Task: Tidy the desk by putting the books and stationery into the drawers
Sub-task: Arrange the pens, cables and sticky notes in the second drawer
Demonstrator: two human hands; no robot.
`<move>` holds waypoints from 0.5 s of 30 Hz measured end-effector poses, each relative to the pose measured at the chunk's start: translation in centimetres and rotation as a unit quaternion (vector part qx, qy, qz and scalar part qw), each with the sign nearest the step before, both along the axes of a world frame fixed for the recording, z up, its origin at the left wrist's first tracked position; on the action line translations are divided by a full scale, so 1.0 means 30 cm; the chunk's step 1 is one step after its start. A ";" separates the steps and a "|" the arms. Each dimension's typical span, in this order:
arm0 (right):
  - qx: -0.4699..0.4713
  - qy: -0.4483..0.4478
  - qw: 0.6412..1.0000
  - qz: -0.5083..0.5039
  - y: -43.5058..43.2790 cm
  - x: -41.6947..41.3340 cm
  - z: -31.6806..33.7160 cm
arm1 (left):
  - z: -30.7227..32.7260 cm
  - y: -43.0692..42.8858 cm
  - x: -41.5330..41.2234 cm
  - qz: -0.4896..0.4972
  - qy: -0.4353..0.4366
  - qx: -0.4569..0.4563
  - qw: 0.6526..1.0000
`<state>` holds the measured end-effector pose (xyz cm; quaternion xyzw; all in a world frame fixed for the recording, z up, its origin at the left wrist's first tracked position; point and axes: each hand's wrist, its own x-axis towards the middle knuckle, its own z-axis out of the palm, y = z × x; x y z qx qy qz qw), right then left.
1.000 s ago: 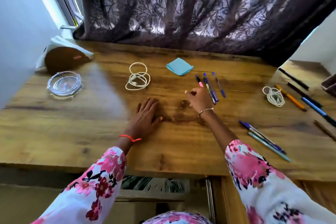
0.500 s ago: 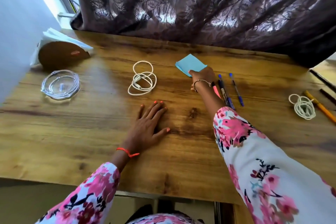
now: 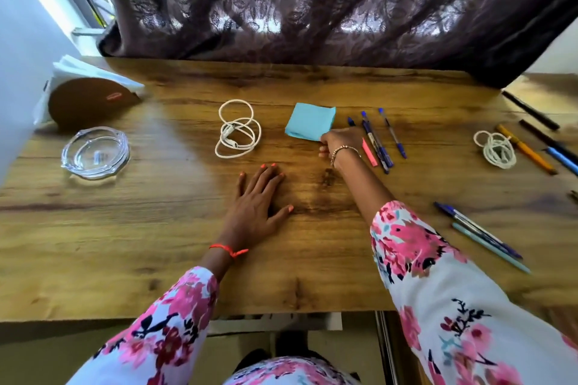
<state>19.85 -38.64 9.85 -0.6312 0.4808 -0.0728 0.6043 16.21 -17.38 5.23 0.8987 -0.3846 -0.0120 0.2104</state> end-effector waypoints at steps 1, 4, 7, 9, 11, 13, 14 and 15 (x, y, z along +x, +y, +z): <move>0.005 -0.020 1.000 -0.014 0.008 -0.033 0.008 | 0.002 0.000 0.001 0.001 0.002 0.000 1.000; 0.041 -0.070 0.996 -0.031 0.025 -0.196 0.036 | 0.003 0.000 -0.003 -0.007 0.003 0.005 1.000; 0.097 -0.128 0.984 -0.071 0.033 -0.375 0.079 | -0.003 -0.002 -0.008 -0.004 -0.008 0.012 1.000; 0.121 -0.144 0.978 -0.089 0.035 -0.516 0.097 | -0.003 -0.007 -0.031 -0.001 -0.002 0.016 1.000; 0.129 -0.159 0.973 -0.109 0.031 -0.656 0.114 | 0.003 -0.013 -0.076 0.014 0.026 0.005 1.000; 0.118 -0.174 0.967 -0.145 0.014 -0.815 0.121 | 0.009 -0.021 -0.161 -0.005 0.042 -0.001 0.999; 0.109 -0.178 0.964 -0.167 0.001 -0.894 0.115 | 0.012 -0.024 -0.210 -0.032 0.042 0.000 0.999; 0.104 -0.183 0.959 -0.189 -0.007 -0.972 0.115 | 0.013 -0.028 -0.259 -0.065 0.041 0.002 0.997</move>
